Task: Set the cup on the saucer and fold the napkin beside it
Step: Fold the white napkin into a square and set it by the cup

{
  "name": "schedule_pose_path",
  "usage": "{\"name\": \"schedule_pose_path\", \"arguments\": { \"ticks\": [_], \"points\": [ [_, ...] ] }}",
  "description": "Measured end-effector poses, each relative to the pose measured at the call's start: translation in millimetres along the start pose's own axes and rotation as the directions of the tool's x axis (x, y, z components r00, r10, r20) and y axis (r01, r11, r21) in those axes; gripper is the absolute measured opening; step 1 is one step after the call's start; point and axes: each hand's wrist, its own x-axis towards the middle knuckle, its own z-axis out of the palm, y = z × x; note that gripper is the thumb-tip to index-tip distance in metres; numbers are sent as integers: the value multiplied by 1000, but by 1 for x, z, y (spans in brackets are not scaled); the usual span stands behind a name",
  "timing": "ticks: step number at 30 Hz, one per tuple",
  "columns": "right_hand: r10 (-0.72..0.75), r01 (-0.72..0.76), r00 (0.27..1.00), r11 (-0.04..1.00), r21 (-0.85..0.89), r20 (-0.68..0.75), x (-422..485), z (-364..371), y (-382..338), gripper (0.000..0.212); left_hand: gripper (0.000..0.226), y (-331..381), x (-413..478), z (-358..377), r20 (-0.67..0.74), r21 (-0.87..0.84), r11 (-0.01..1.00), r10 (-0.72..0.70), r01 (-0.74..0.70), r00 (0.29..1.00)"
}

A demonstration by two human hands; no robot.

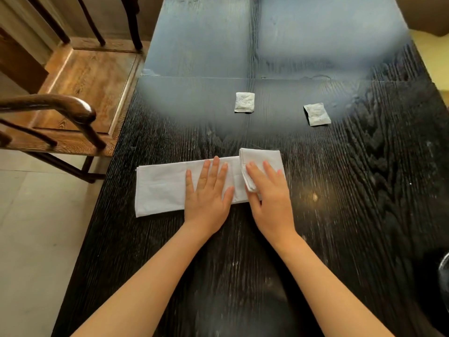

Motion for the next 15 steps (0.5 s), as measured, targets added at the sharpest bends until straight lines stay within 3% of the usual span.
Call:
{"name": "schedule_pose_path", "arguments": {
  "ticks": [8,13,15],
  "points": [
    [-82,122,980,967,-222,183,-5,13,7,50,56,-1,0,-1,11,1,1000,3,-3,1000],
    [-71,165,944,948,-274,323,-2,3,11,57,57,-5,0,-1,23,5,1000,15,-15,1000],
    [-94,194,932,944,-265,349,-2,2,12,50,56,-5,0,-2,25,-7,1000,16,-16,1000]
  ]
}}
